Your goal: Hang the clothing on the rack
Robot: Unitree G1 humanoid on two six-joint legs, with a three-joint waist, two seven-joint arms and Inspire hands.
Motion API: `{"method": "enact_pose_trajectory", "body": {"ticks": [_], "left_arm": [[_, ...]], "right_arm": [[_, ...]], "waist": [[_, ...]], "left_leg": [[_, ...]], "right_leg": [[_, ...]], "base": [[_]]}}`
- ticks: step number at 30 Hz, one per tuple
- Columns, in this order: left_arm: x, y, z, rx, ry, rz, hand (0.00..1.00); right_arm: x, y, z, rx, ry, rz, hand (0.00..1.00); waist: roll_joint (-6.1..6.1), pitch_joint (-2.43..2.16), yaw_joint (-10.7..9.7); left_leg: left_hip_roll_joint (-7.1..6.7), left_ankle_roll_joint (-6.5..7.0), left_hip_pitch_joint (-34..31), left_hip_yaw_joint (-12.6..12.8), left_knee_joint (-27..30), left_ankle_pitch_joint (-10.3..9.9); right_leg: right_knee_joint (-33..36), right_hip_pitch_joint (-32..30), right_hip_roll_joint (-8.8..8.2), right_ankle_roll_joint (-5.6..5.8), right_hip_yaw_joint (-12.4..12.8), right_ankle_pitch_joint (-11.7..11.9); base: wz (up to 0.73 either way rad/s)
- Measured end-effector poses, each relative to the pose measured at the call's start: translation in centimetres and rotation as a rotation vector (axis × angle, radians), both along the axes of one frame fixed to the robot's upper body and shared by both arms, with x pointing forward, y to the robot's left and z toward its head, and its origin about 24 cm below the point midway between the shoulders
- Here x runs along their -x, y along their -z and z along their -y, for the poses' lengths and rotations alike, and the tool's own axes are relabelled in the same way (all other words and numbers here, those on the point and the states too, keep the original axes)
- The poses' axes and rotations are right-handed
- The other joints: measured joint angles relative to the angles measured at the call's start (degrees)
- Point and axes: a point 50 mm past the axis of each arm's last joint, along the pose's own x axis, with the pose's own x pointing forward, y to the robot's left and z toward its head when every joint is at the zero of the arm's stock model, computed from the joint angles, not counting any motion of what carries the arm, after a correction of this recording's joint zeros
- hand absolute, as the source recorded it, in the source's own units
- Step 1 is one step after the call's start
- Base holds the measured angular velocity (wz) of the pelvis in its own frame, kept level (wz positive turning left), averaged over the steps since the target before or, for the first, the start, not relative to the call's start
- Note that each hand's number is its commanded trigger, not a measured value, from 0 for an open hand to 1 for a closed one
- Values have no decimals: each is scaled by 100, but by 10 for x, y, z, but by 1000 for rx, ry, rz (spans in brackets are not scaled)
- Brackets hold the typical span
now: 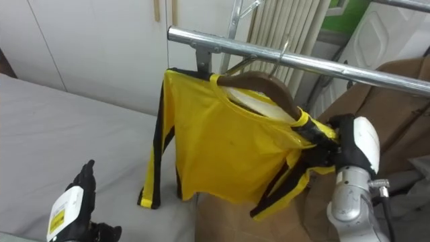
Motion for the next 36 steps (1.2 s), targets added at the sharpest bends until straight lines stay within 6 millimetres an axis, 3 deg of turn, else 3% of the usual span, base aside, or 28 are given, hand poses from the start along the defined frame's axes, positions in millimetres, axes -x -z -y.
{"method": "enact_pose_trajectory", "body": {"ticks": [16,24,36], "left_arm": [[1,-2,-11,1,-53,12,0],[4,0,-12,-13,-65,17,0],[4,1,-7,-14,-36,19,0]], "right_arm": [[21,49,18,-169,47,-256,100],[53,87,19,-188,90,-409,100],[59,92,15,-170,124,-411,100]], "waist": [[143,-34,-125],[201,-55,-115],[232,-53,-102]], "left_leg": [[2,0,67,-1,-16,0],[7,0,94,21,-21,0],[10,0,104,25,-11,0]], "right_leg": [[-84,117,-10,-3,-25,2],[-157,188,-27,-6,-83,4],[-84,161,-14,-12,-66,7]], "base": [[0],[4],[0]]}}
